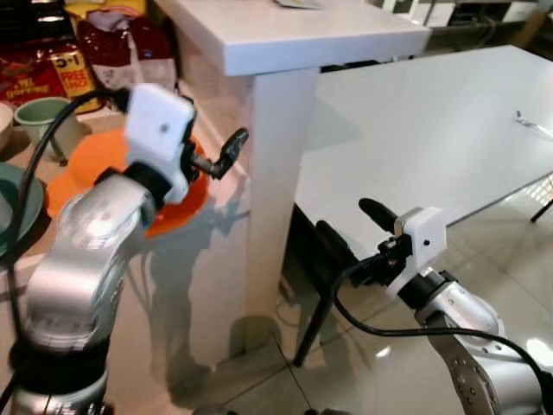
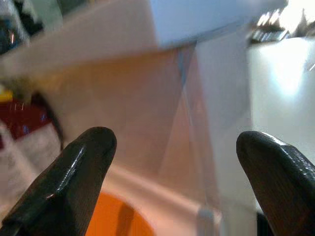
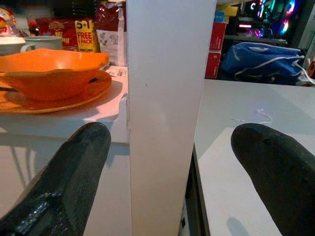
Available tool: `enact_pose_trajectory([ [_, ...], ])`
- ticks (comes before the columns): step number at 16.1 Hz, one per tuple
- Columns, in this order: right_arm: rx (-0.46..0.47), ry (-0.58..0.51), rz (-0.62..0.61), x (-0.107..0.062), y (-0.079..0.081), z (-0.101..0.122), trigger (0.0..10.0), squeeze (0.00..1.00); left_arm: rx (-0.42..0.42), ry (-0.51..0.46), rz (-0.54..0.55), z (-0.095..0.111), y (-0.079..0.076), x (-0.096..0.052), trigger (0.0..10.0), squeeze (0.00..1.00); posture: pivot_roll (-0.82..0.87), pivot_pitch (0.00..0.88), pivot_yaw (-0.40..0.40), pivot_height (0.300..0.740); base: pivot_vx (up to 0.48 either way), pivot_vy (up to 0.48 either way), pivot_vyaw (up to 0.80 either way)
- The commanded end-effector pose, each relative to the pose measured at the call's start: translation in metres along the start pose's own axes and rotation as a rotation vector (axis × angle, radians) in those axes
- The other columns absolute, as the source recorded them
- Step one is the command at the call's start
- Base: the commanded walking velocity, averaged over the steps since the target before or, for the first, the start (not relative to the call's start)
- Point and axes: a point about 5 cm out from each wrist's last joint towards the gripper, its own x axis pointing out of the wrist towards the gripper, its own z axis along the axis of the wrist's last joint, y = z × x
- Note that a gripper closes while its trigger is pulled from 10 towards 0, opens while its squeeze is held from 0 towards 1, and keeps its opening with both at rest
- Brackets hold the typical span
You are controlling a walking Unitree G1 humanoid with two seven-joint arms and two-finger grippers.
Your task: Setting the table
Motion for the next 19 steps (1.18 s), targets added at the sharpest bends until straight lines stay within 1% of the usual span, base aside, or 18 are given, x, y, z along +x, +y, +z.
enact_pose_trajectory([
  [1,-0.013,-0.022,0.024,0.002,0.002,0.008,10.0,0.00,-0.007,0.092,0.062,-0.009,0.005,0.007,10.0,0.00,0.10,0.000,-0.042,0.740,0.000,0.000,0.00],
  [2,-0.016,-0.020,0.021,0.001,0.002,0.008,10.0,0.00,-0.038,0.209,0.147,-0.015,0.015,0.013,10.0,0.00,0.09,0.000,-0.030,0.740,0.000,0.000,0.00],
  [3,-0.017,-0.016,0.020,0.001,0.002,0.008,10.0,0.00,-0.056,0.267,0.191,-0.017,0.020,0.015,10.0,0.00,0.09,0.000,-0.028,0.740,0.000,0.000,0.00],
  [4,-0.017,-0.010,0.026,0.001,0.002,0.007,10.0,0.00,-0.079,0.312,0.221,-0.016,0.024,0.016,10.0,0.00,0.09,0.000,-0.021,0.740,0.000,0.000,0.00],
  [5,-0.016,0.001,0.029,0.001,0.003,0.007,10.0,0.00,-0.063,0.344,0.245,-0.015,0.027,0.017,10.0,0.00,0.09,0.000,-0.016,0.740,0.000,0.000,0.00],
  [8,-0.016,0.014,0.038,0.000,0.004,0.008,10.0,0.00,-0.138,0.403,0.327,-0.013,0.042,0.021,10.0,0.00,0.09,0.000,-0.010,0.740,0.000,0.000,0.00],
  [10,-0.018,0.016,0.041,0.001,0.003,0.008,10.0,0.00,-0.167,0.430,0.312,-0.013,0.043,0.024,10.0,0.00,0.09,0.000,-0.012,0.740,0.000,0.000,0.00],
  [12,-0.012,0.028,0.051,0.003,0.003,0.009,10.0,0.00,-0.141,0.493,0.277,-0.011,0.040,0.034,10.0,0.00,0.09,0.000,-0.018,0.740,0.000,0.000,0.00],
  [13,-0.008,0.037,0.058,0.004,0.003,0.009,10.0,0.00,-0.147,0.502,0.262,-0.010,0.041,0.038,10.0,0.00,0.09,0.000,-0.018,0.740,0.000,0.000,0.00],
  [14,-0.005,0.049,0.066,0.004,0.004,0.009,10.0,0.00,-0.147,0.518,0.254,-0.010,0.044,0.041,10.0,0.00,0.09,0.000,-0.016,0.740,0.000,0.000,0.00],
  [15,-0.005,0.064,0.079,0.004,0.005,0.009,10.0,0.00,-0.129,0.546,0.266,-0.010,0.051,0.043,10.0,0.00,0.09,0.000,-0.015,0.740,0.000,0.000,0.00],
  [16,-0.005,0.064,0.079,0.004,0.005,0.009,10.0,0.00,-0.129,0.546,0.266,-0.010,0.051,0.043,10.0,0.00,0.09,0.000,-0.015,0.740,0.000,0.000,0.00],
  [17,-0.005,0.072,0.088,0.003,0.005,0.009,10.0,0.00,-0.166,0.558,0.282,-0.009,0.063,0.041,10.0,0.00,0.09,0.000,-0.013,0.740,0.000,0.000,0.00],
  [19,0.000,0.079,0.087,0.002,0.005,0.009,10.0,0.00,-0.186,0.582,0.282,-0.008,0.071,0.036,10.0,0.00,0.09,0.000,-0.007,0.740,0.000,0.000,0.00],
])
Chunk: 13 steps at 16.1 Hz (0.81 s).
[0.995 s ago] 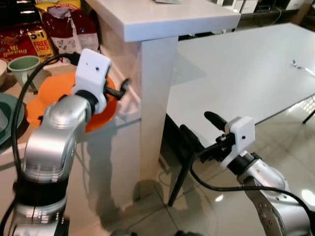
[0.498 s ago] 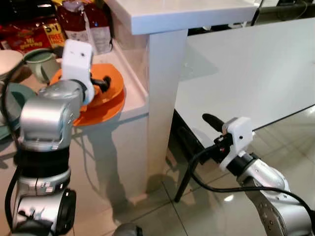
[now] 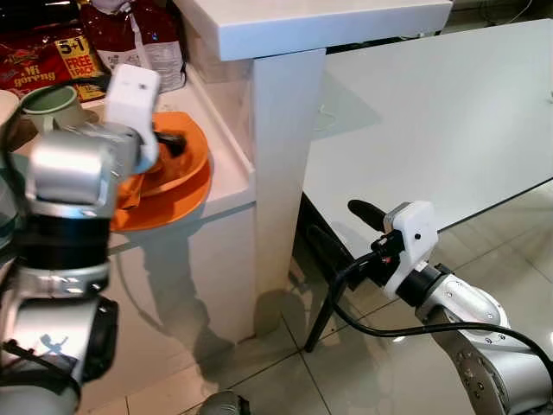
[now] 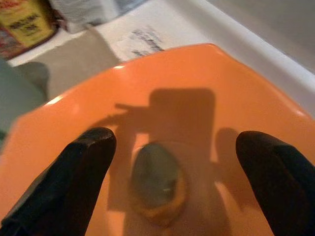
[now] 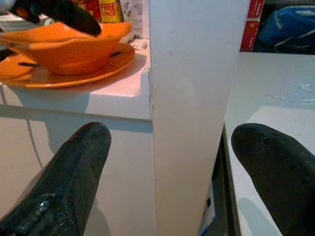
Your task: Setting the table
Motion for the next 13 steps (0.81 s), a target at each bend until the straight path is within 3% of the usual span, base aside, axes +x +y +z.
enact_pose_trajectory([
  [1,-0.002,-0.004,0.011,-0.002,0.002,0.004,10.0,0.00,-0.011,-0.002,-0.018,0.005,0.003,-0.004,10.0,0.00,0.09,0.000,-0.004,0.740,0.000,0.000,0.00],
  [4,0.015,0.010,0.014,-0.004,0.004,0.003,10.0,0.00,-0.061,0.040,-0.043,0.002,0.016,-0.017,10.0,0.00,0.10,0.000,0.001,0.740,0.000,0.000,0.00],
  [7,0.029,0.021,0.015,-0.005,0.004,0.000,10.0,0.00,-0.099,0.079,-0.113,-0.002,0.013,-0.029,10.0,0.00,0.12,0.000,-0.011,0.740,0.000,0.000,0.00],
  [13,0.037,0.031,0.025,-0.003,0.006,0.000,10.0,0.00,-0.050,0.133,-0.125,-0.008,0.009,-0.027,10.0,0.00,0.12,0.000,-0.002,0.740,0.000,0.000,0.00],
])
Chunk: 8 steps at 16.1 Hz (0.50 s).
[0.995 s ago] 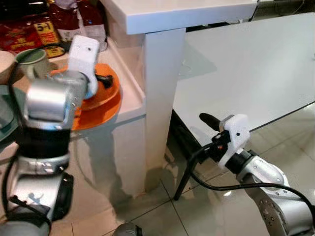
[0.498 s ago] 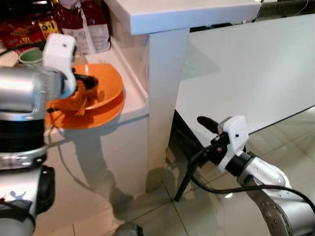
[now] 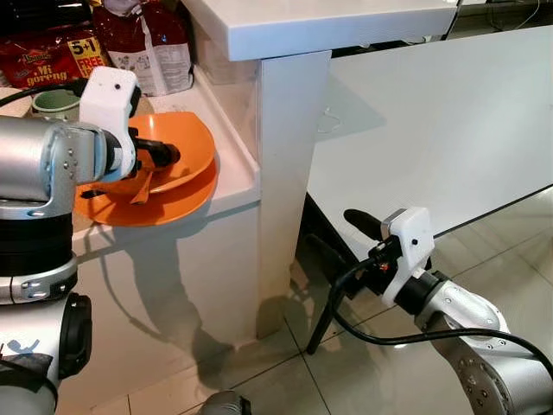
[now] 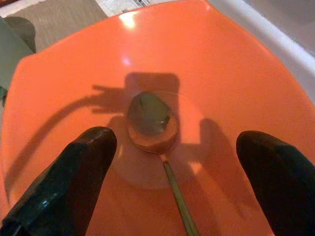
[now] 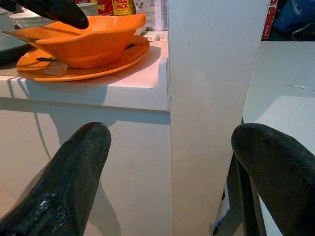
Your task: Setting the table
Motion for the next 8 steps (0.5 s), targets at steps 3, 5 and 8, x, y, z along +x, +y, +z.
enact_pose_trajectory([
  [3,-0.005,0.007,-0.001,-0.001,0.001,0.002,10.0,0.00,0.023,0.073,-0.049,-0.016,-0.007,0.003,10.0,0.00,0.12,0.001,0.006,0.740,0.000,0.000,0.00],
  [5,-0.005,0.011,-0.003,-0.002,0.002,0.002,10.0,0.00,0.025,0.086,-0.055,-0.019,-0.007,0.005,10.0,0.00,0.12,0.002,0.008,0.740,0.000,0.000,0.00],
  [8,-0.005,0.014,-0.007,-0.003,0.003,0.001,10.0,0.00,0.038,0.105,-0.066,-0.026,-0.008,0.006,10.0,0.00,0.12,0.003,0.011,0.740,0.000,0.000,0.00],
])
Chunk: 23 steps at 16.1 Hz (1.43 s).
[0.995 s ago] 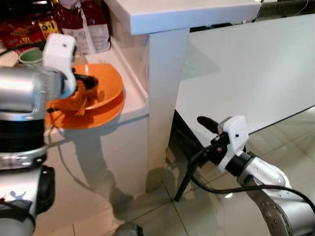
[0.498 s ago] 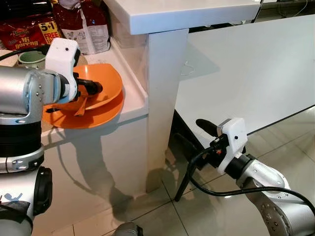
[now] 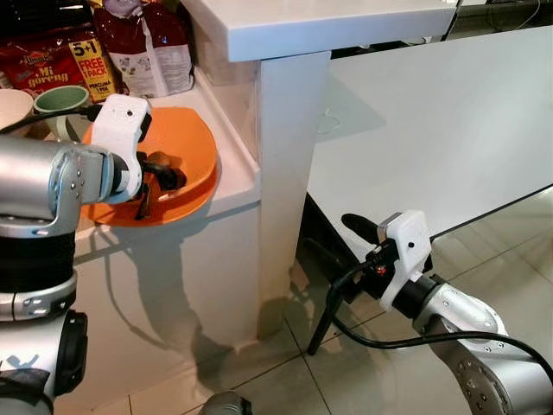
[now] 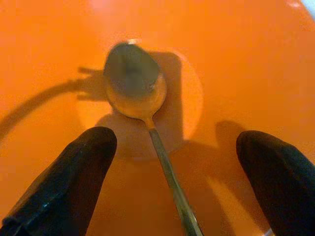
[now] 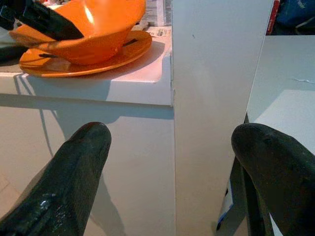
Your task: Setting the table
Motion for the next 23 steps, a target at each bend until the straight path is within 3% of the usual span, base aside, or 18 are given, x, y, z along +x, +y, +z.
enact_pose_trajectory([
  [1,-0.014,-0.004,-0.008,-0.002,0.000,0.004,10.0,0.00,0.019,0.020,-0.003,-0.004,-0.001,0.000,10.0,0.00,0.12,0.004,0.012,0.740,0.000,0.000,0.00],
  [3,-0.015,-0.003,-0.011,-0.002,0.000,0.004,10.0,0.00,0.018,0.027,-0.001,-0.005,-0.001,0.001,10.0,0.00,0.12,0.003,0.014,0.740,0.000,0.000,0.00],
  [4,-0.018,-0.003,-0.015,-0.002,-0.001,0.004,10.0,0.00,0.022,0.037,0.003,-0.007,-0.001,0.002,8.8,0.00,0.12,0.003,0.014,0.740,0.000,0.000,0.00],
  [5,-0.018,-0.003,-0.016,-0.002,-0.001,0.004,10.0,0.00,0.022,0.040,0.005,-0.008,-0.001,0.003,7.3,0.00,0.12,0.003,0.014,0.740,0.000,0.000,0.00],
  [6,-0.020,-0.002,-0.020,-0.002,-0.001,0.004,10.0,0.00,0.019,0.047,0.005,-0.009,-0.001,0.004,3.7,0.00,0.11,0.005,0.017,0.740,0.000,0.000,0.00],
  [7,-0.021,-0.001,-0.023,-0.003,-0.001,0.004,10.0,0.00,0.016,0.050,0.006,-0.010,-0.001,0.005,0.7,0.00,0.11,0.005,0.017,0.740,0.000,0.000,0.00],
  [8,-0.022,0.000,-0.027,-0.003,-0.002,0.004,10.0,0.00,0.013,0.053,0.009,-0.011,-0.001,0.005,0.0,0.00,0.11,0.004,0.017,0.740,0.000,0.000,0.00],
  [23,-0.030,-0.010,-0.029,-0.004,-0.006,0.007,10.0,0.00,0.021,0.071,0.030,-0.016,0.001,0.013,0.0,0.00,0.10,0.000,0.020,0.740,0.000,0.000,0.00],
])
